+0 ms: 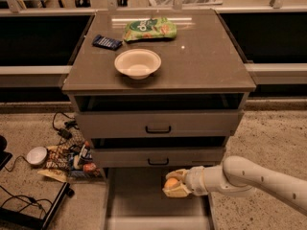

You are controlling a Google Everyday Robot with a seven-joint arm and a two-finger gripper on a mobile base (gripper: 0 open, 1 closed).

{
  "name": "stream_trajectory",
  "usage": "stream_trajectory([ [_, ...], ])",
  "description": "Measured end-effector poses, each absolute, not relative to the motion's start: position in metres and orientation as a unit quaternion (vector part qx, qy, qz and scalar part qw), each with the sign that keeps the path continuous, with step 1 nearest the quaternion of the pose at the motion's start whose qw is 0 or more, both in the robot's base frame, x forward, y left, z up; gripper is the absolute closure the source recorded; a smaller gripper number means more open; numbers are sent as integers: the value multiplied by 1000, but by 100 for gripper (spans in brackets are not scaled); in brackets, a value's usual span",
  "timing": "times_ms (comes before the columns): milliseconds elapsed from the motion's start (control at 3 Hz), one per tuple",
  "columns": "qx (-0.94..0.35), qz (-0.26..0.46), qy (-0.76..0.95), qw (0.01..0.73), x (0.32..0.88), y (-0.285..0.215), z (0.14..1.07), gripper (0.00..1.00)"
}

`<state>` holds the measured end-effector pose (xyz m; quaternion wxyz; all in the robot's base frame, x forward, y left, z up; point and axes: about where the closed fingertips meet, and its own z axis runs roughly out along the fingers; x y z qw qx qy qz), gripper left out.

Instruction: Pick orange from bottom drawer and place on counter

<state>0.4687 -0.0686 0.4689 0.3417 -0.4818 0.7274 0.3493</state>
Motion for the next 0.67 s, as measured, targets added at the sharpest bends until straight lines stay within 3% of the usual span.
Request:
stream_trajectory([
  [667,-487,356,723,336,469,-58,480,100],
])
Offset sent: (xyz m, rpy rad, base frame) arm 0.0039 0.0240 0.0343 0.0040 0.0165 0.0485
